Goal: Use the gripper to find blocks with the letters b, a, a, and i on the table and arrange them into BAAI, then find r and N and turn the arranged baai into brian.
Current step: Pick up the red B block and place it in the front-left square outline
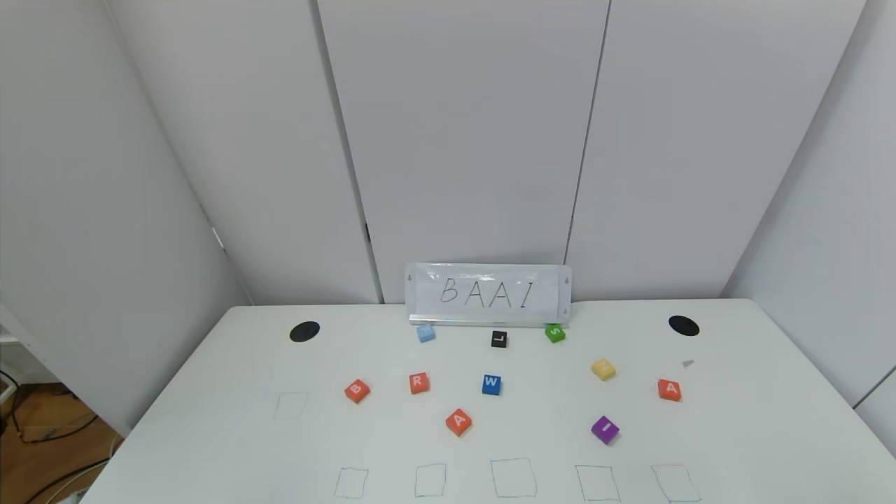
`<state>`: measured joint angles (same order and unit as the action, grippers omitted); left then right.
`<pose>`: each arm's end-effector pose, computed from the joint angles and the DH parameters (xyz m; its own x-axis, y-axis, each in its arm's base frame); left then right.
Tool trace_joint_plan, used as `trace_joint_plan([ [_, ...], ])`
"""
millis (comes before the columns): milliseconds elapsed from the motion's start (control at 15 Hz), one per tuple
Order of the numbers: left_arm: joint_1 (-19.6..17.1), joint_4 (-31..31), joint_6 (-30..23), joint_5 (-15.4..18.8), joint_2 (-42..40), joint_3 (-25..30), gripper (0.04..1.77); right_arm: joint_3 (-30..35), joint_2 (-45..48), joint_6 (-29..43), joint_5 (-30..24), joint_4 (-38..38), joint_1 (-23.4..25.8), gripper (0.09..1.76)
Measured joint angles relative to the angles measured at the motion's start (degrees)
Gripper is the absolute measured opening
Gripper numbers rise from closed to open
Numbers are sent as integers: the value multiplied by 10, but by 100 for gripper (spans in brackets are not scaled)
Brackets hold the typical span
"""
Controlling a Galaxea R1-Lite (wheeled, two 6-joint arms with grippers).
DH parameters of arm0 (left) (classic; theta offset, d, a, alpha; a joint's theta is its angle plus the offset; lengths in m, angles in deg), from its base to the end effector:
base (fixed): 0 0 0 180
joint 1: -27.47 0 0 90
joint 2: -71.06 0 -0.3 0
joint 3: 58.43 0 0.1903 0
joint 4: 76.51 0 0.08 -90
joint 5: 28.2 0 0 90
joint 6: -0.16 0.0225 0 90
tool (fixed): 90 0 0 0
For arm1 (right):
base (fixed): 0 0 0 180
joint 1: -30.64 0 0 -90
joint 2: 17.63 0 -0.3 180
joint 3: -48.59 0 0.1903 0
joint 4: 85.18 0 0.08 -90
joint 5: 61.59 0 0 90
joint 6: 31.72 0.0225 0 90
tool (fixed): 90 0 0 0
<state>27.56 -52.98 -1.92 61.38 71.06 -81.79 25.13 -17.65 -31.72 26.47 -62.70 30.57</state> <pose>-0.0228 0.0002 0.0752 1.0000 0.0058 -0.0030 -0.0059 0.9993 -0.0363 -0.0229 0.0007 0.0775 0.9992 0.0351 0.0167 -0.0351 0.9994 -0.0006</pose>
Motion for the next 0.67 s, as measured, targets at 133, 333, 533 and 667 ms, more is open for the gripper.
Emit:
trace_joint_plan([
  [133, 0, 0, 0, 0, 0, 0, 172, 0, 0, 1, 0, 0, 0, 171],
  [333, 0, 0, 2, 0, 0, 0, 172, 0, 0, 2, 0, 2, 0, 171],
  [533, 0, -2, 5, 0, 0, -2, 172, -19, 0, 10, -1, 10, 1, 171],
  [667, 0, 6, 5, 9, 0, -23, 172, -41, -2, 11, -3, 32, 1, 171],
])
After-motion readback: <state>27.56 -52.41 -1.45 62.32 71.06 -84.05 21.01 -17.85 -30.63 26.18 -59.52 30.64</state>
